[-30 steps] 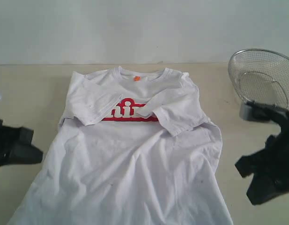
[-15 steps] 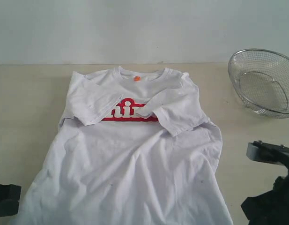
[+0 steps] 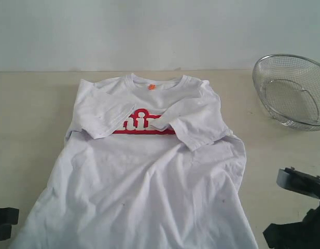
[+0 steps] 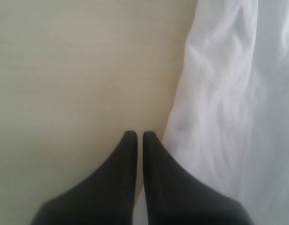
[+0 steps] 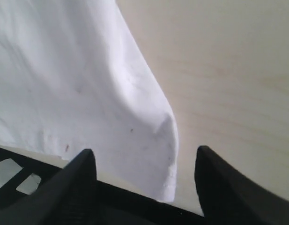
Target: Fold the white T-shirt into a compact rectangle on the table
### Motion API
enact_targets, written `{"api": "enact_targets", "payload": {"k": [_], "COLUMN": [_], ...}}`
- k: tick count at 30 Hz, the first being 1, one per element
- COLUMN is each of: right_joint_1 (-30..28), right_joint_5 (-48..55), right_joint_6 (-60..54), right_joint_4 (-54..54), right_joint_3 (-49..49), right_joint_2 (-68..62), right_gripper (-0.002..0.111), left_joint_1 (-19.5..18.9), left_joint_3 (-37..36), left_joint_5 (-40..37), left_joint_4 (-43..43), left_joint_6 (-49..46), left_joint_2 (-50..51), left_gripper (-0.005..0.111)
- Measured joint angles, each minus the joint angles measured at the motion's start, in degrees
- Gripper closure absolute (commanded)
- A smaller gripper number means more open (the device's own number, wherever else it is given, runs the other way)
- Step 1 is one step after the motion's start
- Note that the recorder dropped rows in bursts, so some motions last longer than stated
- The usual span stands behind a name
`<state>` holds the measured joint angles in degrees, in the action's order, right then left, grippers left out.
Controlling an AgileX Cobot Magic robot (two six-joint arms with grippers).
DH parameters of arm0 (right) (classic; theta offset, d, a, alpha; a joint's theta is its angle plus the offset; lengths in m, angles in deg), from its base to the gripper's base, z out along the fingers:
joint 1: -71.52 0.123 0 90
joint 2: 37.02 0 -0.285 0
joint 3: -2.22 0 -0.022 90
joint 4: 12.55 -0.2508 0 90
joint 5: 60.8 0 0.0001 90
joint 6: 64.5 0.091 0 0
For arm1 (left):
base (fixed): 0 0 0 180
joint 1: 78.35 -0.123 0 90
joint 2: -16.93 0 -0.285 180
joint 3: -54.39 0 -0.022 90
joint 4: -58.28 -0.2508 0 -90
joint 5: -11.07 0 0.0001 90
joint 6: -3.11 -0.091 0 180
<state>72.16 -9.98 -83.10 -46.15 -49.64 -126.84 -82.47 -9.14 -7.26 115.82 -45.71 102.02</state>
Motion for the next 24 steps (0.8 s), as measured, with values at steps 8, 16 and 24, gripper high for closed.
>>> {"api": "enact_targets", "payload": {"k": [8, 16, 24], "right_joint_1": [0.00, 0.00, 0.00], "right_joint_5": [-1.16, -0.11, 0.44], "right_joint_6": [4.07, 4.29, -2.26], "right_joint_4": [0.37, -0.09, -7.05], "right_joint_3": [-0.04, -0.04, -0.04], "right_joint_2": [-3.08, -11.32, -14.13], "right_gripper": [0.053, 0.053, 0.061], "left_joint_1": [0.00, 0.00, 0.00], "left_joint_3": [0.00, 0.00, 0.00], "left_joint_5": [0.00, 0.87, 1.86], "left_joint_4": [0.00, 0.11, 0.23], "left_joint_6": [0.12, 0.12, 0.12], "left_joint_2": [0.00, 0.00, 0.00], "left_gripper": [0.102, 0.102, 0.102]}}
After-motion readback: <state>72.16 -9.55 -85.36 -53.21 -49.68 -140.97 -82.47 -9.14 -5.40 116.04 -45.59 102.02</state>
